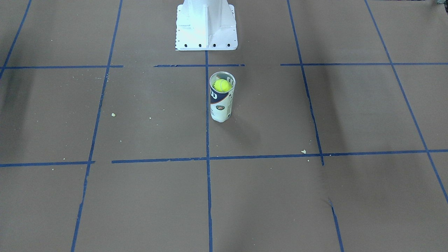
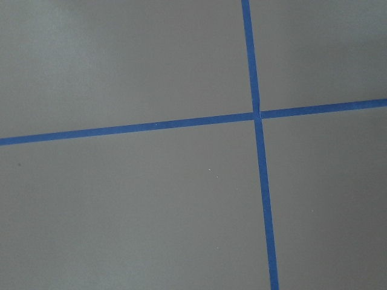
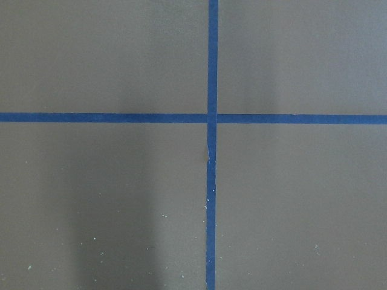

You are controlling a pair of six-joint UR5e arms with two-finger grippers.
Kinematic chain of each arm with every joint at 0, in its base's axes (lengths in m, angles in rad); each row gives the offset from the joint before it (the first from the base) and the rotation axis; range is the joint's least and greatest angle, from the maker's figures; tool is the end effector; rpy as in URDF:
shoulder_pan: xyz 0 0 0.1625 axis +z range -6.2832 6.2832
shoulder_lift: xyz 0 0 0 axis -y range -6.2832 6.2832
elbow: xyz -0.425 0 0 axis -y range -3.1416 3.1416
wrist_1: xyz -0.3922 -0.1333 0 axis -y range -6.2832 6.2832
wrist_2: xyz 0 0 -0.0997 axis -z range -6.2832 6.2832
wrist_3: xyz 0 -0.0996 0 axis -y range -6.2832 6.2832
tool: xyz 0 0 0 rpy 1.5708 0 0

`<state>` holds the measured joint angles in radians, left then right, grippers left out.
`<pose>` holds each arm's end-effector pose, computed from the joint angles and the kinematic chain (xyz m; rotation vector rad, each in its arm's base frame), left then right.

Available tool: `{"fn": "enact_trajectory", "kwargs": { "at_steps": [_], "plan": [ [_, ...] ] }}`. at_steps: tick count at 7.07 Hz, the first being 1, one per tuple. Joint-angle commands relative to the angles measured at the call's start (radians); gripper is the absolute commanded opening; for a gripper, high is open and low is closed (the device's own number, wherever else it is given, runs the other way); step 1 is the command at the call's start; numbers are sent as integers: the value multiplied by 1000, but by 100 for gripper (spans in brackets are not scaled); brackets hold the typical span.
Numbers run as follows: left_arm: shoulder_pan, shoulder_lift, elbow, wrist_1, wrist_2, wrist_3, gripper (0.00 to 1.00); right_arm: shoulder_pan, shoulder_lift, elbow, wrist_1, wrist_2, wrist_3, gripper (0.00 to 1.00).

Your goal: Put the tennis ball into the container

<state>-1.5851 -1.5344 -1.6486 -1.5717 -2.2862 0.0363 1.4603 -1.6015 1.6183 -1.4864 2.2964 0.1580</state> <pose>-0.0748 -0.4782 0.6419 0.0586 0.7141 0.0362 0.0132 -0.4903 0.6448 -0.0012 -0.7314 0.0087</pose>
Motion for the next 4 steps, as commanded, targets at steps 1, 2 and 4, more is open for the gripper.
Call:
{"fn": "enact_trajectory", "kwargs": {
  "at_steps": [1, 2, 4],
  "plan": [
    [-1, -26, 0, 48, -42, 0, 100, 0, 0, 0, 0, 0, 0, 100],
    [-1, -26, 0, 45, -55, 2, 100, 0, 0, 0, 0, 0, 0, 100],
    [-3, -24, 3, 44, -70, 4, 100, 0, 0, 0, 0, 0, 0, 100]
  ]
}}
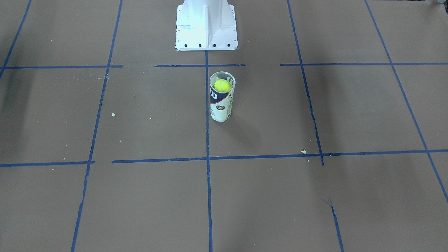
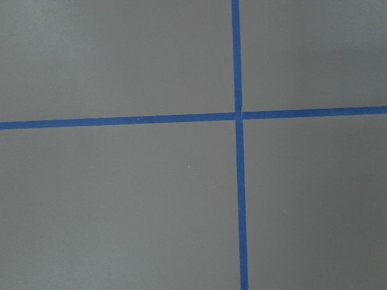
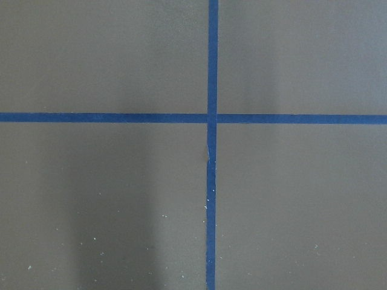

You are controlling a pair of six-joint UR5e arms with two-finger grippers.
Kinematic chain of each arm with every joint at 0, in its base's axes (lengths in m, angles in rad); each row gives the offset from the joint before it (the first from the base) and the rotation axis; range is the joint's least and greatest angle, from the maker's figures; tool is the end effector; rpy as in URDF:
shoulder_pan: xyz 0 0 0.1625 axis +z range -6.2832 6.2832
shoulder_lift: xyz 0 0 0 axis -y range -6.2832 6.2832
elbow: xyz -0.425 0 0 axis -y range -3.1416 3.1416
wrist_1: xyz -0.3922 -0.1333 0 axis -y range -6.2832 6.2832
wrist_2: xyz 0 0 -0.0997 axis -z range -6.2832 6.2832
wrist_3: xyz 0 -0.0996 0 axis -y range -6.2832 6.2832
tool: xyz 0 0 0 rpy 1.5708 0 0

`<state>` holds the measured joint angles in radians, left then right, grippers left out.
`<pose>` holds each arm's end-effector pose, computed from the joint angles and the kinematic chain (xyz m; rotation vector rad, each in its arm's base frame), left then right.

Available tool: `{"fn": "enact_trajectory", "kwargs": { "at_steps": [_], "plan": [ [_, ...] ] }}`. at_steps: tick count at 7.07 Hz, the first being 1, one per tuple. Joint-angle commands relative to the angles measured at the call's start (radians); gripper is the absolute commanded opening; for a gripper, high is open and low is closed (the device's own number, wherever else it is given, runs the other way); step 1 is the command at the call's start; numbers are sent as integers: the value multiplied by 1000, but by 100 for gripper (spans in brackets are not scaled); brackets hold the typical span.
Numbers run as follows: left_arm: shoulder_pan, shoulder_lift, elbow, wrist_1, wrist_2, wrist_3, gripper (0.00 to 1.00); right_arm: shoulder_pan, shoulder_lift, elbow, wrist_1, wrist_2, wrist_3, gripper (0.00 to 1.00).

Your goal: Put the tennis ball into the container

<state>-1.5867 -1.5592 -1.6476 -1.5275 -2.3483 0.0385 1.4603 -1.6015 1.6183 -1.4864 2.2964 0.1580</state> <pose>-0.0712 -0.4866 0.6307 0.0419 0.7766 0.0300 0.0132 -0.4903 0.6448 -0.0012 -0.7314 0.0087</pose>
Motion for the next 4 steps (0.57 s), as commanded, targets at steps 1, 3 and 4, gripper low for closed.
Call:
{"fn": "enact_trajectory", "kwargs": {
  "at_steps": [1, 3, 4],
  "plan": [
    [-1, 1, 2, 0, -8, 1, 100, 0, 0, 0, 0, 0, 0, 100],
    [1, 8, 5, 0, -6, 1, 100, 0, 0, 0, 0, 0, 0, 100],
    [-1, 11, 15, -3, -6, 1, 100, 0, 0, 0, 0, 0, 0, 100]
  ]
}}
